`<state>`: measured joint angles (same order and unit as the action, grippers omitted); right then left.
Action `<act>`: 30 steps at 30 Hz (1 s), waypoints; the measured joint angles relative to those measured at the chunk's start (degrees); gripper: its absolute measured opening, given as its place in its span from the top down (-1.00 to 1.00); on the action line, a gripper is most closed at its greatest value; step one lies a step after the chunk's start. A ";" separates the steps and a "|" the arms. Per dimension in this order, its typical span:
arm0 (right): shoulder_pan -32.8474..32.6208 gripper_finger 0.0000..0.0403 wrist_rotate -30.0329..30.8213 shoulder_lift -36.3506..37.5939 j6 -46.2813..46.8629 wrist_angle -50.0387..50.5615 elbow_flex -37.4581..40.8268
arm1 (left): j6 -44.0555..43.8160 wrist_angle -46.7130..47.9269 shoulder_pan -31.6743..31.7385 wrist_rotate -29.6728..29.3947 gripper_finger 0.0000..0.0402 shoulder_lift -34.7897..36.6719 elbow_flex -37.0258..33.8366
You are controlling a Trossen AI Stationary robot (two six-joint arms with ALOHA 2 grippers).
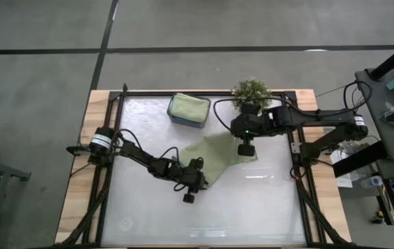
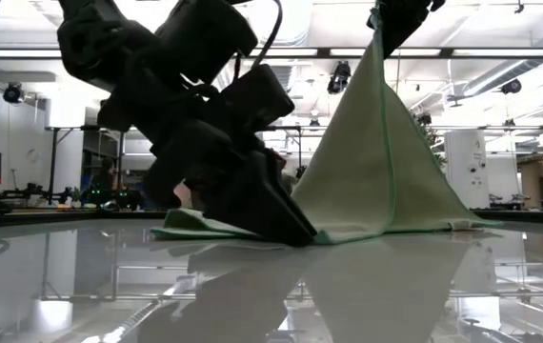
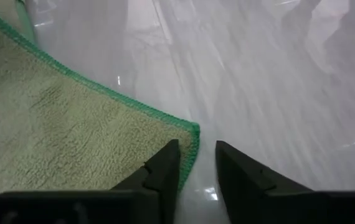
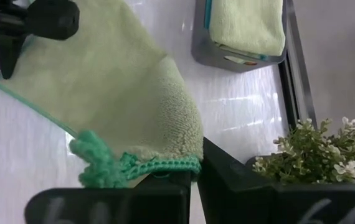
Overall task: Fold microfiber towels
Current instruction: Fold the green microfiber towel
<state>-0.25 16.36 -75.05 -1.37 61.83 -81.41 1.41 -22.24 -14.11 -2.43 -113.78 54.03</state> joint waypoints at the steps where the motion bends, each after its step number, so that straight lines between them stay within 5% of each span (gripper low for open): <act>1: 0.00 0.96 0.08 0.00 -0.01 -0.05 0.27 | 0.00 0.16 -0.01 -0.53 0.61 0.00 0.07; 5: 0.00 0.96 0.15 0.00 -0.11 -2.66 2.94 | -1.19 0.46 -0.02 -2.94 0.94 -0.07 0.32; 11: -1.45 0.96 0.19 0.72 -2.12 -7.63 7.32 | 4.88 8.88 -0.11 -4.12 1.00 4.85 -0.43; 21: -9.09 0.96 -3.52 4.54 1.06 -6.38 3.83 | 11.21 31.42 -0.15 -5.66 1.00 36.00 -1.74; 30: -13.53 0.96 -3.86 9.44 5.79 -5.13 0.91 | 14.01 33.39 0.85 -6.13 1.00 58.49 -3.24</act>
<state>-13.78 12.51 -65.61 4.43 56.70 -80.51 15.42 11.15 -13.26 -8.56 -55.29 50.80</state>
